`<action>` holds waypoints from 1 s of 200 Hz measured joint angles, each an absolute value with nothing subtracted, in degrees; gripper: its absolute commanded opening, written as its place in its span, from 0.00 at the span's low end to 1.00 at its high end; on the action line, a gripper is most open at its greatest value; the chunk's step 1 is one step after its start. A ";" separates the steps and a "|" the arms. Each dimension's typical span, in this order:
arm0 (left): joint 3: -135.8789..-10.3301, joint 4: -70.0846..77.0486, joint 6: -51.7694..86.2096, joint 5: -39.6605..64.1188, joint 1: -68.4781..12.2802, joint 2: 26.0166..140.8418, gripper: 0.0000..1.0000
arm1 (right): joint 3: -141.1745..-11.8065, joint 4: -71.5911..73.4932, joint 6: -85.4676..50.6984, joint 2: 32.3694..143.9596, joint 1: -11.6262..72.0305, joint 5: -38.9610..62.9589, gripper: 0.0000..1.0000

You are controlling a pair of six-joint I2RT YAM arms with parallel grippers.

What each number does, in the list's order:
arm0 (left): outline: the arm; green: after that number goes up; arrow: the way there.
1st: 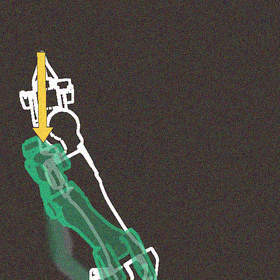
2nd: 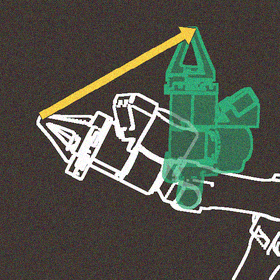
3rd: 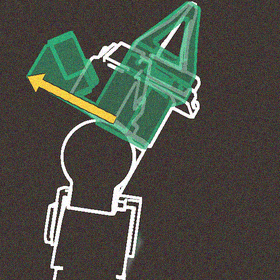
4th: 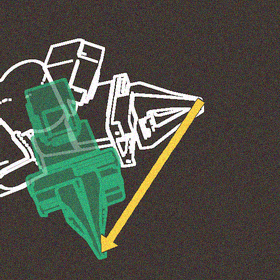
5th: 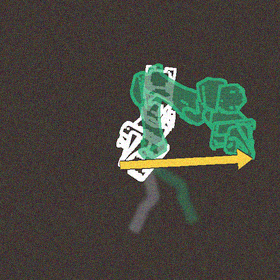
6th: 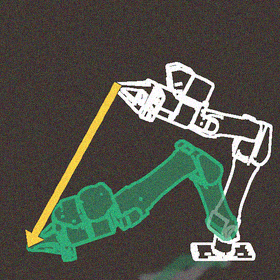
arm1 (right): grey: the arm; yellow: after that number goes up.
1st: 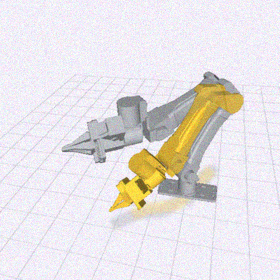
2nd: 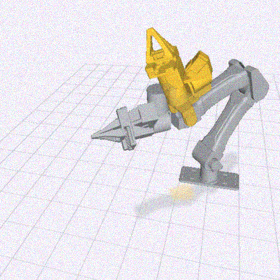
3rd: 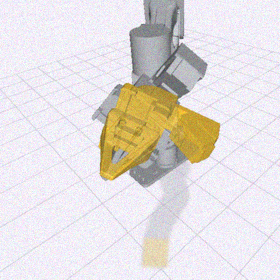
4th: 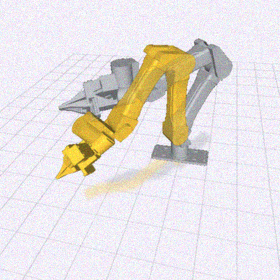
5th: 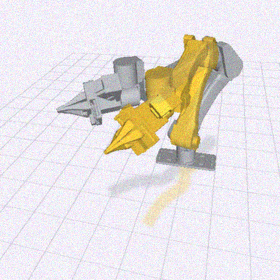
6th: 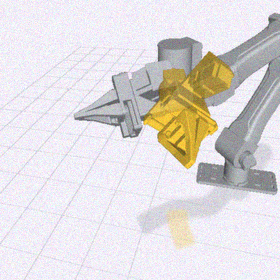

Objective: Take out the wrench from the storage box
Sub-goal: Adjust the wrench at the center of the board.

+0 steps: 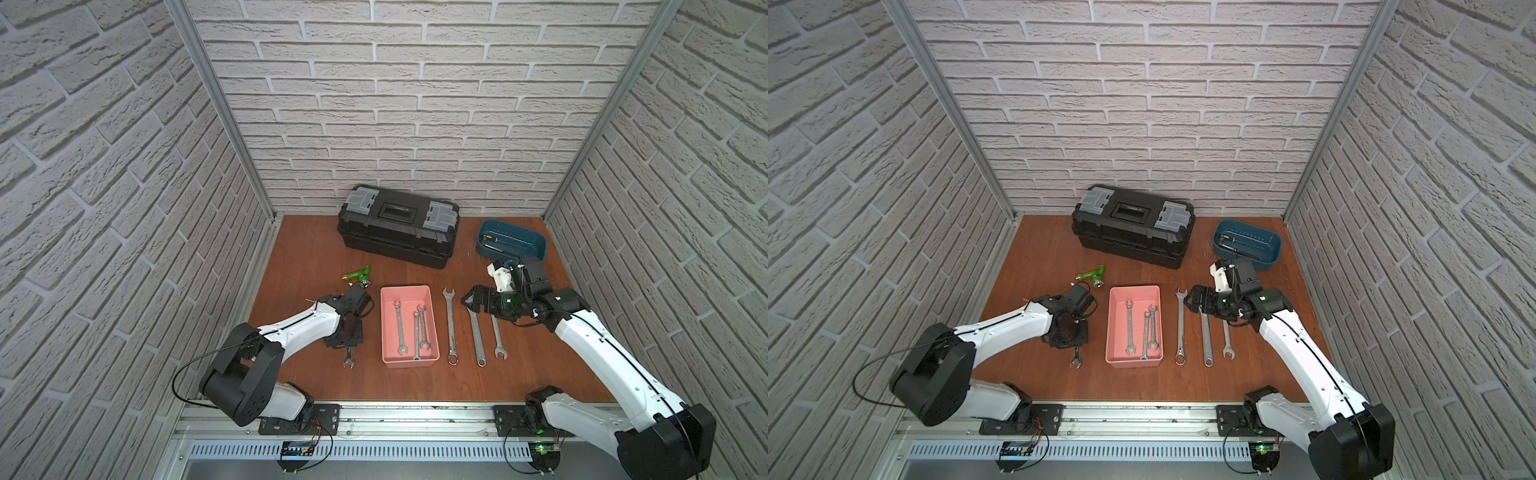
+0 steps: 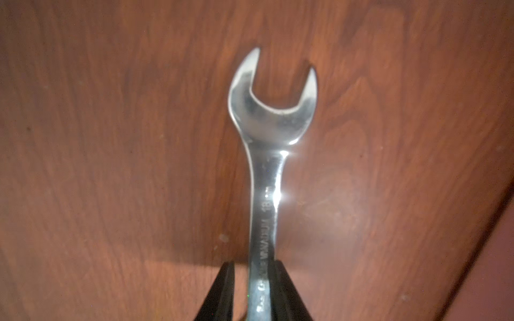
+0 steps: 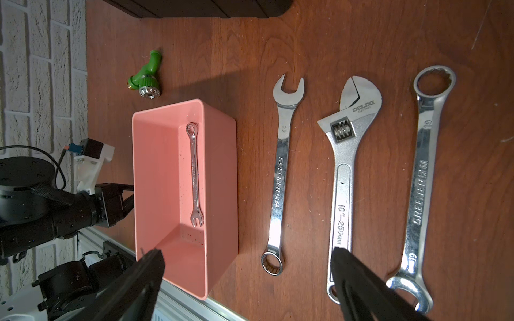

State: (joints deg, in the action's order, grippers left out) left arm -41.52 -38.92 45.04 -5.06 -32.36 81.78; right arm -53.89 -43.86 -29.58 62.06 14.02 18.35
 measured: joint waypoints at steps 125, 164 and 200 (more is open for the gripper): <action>-46.96 -38.59 45.17 -4.60 -35.90 88.47 0.16 | -53.69 -43.44 -29.58 62.06 14.02 18.37 0.98; -48.90 -37.98 46.41 -3.29 -36.86 89.56 0.22 | -53.67 -43.00 -29.58 62.06 14.02 18.81 0.98; -51.94 -39.86 46.74 -3.79 -36.95 88.36 0.31 | -53.67 -42.85 -29.58 62.06 14.02 19.14 0.98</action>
